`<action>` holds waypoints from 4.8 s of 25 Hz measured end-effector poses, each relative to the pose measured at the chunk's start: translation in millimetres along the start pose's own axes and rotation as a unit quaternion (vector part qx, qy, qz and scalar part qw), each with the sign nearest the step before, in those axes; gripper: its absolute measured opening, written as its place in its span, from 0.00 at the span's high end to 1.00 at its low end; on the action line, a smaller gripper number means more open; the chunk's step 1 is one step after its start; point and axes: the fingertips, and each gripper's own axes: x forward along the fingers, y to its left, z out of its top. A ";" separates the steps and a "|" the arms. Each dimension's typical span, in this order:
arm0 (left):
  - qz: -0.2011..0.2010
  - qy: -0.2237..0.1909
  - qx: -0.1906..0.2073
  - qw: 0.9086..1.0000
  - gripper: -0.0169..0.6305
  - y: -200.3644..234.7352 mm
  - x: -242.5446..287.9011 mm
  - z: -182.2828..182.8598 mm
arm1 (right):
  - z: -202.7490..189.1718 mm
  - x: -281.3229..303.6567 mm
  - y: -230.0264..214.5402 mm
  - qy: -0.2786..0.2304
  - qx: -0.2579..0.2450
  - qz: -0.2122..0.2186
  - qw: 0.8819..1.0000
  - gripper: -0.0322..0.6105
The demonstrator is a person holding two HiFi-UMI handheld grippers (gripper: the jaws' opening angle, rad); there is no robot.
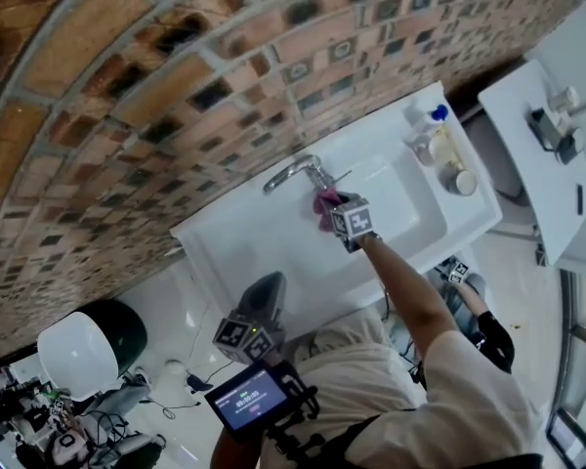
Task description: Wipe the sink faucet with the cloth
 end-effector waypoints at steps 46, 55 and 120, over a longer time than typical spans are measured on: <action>-0.004 -0.040 -0.036 0.999 0.97 12.9 -15.0 -10.3 | 8.2 27.1 28.6 0.319 -0.782 -0.218 0.489 0.82; 0.000 -0.045 -0.054 0.998 0.97 14.9 -20.3 -17.3 | 6.2 39.1 11.8 0.382 -0.792 -0.229 0.418 0.82; -0.034 0.056 -0.049 0.997 0.97 5.0 -1.0 -61.7 | -12.3 3.4 -33.5 0.059 0.409 0.222 0.883 0.85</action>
